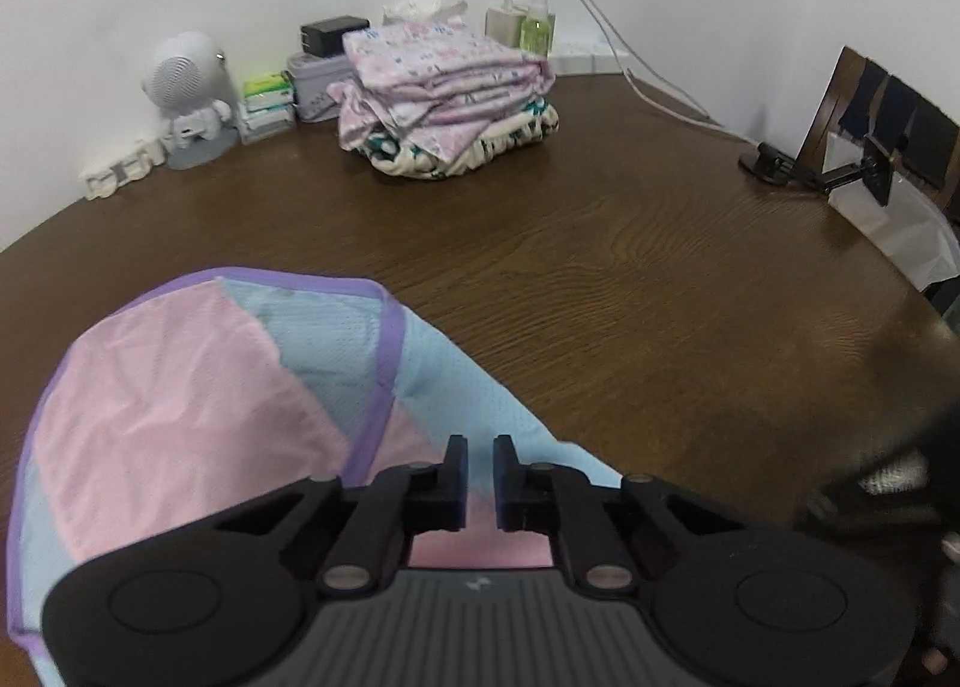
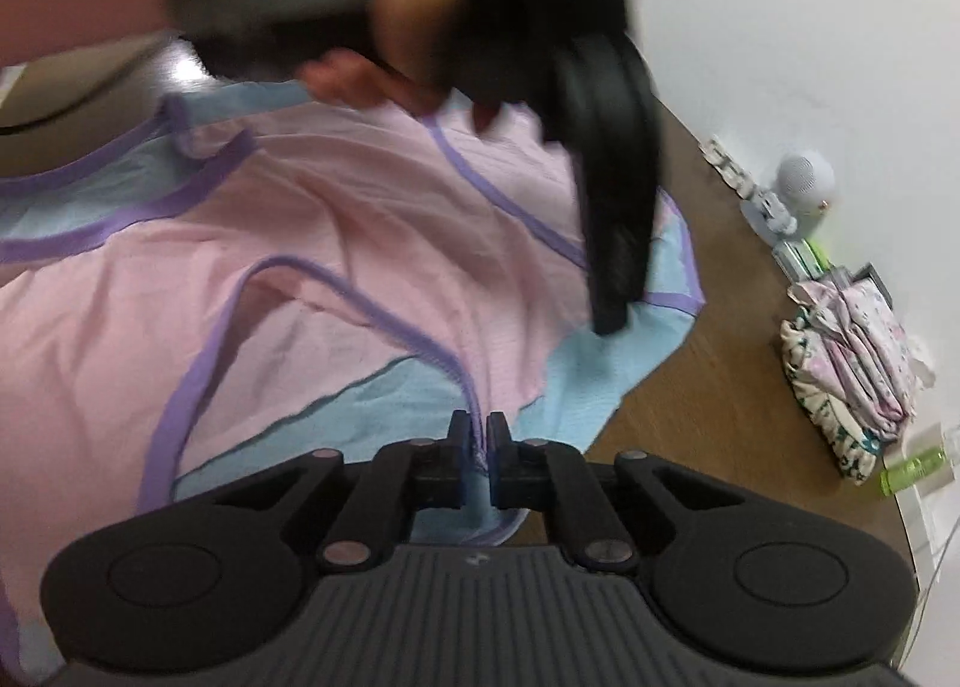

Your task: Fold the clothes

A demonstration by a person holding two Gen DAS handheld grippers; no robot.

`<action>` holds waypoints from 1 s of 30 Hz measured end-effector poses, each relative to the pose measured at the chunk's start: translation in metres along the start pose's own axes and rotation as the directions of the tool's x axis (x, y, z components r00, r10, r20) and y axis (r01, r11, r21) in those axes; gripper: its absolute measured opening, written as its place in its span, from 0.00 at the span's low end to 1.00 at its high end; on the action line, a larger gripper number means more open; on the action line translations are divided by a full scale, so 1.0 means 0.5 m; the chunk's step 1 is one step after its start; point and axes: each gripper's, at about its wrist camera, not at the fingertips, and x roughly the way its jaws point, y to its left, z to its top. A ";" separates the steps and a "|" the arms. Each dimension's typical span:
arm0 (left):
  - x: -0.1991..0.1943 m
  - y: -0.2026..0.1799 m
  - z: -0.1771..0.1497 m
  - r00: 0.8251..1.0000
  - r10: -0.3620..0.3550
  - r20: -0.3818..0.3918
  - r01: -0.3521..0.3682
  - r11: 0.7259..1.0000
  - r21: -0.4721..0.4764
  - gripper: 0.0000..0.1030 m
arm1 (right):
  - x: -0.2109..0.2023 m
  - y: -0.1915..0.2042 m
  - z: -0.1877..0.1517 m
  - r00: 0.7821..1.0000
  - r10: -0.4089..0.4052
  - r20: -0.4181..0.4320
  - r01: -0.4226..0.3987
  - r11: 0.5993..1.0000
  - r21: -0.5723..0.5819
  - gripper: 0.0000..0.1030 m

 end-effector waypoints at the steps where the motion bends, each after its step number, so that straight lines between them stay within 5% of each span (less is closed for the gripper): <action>1: 0.009 0.000 0.000 1.000 0.004 -0.003 -0.004 1.000 0.001 0.06 | -0.002 0.004 -0.003 1.000 0.008 0.005 -0.008 1.000 -0.012 0.05; 8: 0.012 0.001 -0.003 1.000 0.020 0.007 -0.020 1.000 -0.015 0.10 | -0.023 0.021 -0.016 0.999 0.033 0.032 -0.031 0.998 -0.046 0.05; 10: -0.013 0.005 -0.005 0.999 0.021 0.037 -0.020 0.999 -0.035 0.11 | -0.034 0.012 -0.014 0.997 0.028 0.067 -0.029 1.000 0.011 0.19; 12: -0.065 0.014 -0.019 0.995 0.010 0.101 -0.005 0.998 -0.055 0.13 | -0.059 -0.002 -0.006 0.989 0.062 0.133 -0.077 0.991 0.113 0.23; 18: -0.233 0.031 -0.134 0.980 0.054 0.193 -0.038 0.996 -0.085 0.13 | -0.065 0.007 0.044 0.933 0.288 0.215 -0.345 0.887 0.308 0.23; 23: -0.260 0.019 -0.246 0.989 0.041 0.143 -0.032 0.997 -0.065 0.09 | -0.001 0.026 0.077 0.946 0.288 0.149 -0.325 0.847 0.421 0.21; 25: -0.249 0.017 -0.275 0.992 0.022 0.125 -0.014 0.998 -0.068 0.07 | 0.014 0.021 0.070 0.943 0.300 0.144 -0.331 0.812 0.481 0.05; 30: -0.231 0.004 -0.326 0.993 -0.023 0.115 0.029 0.998 -0.048 0.04 | -0.003 -0.005 0.010 0.948 0.287 0.136 -0.308 0.726 0.615 0.02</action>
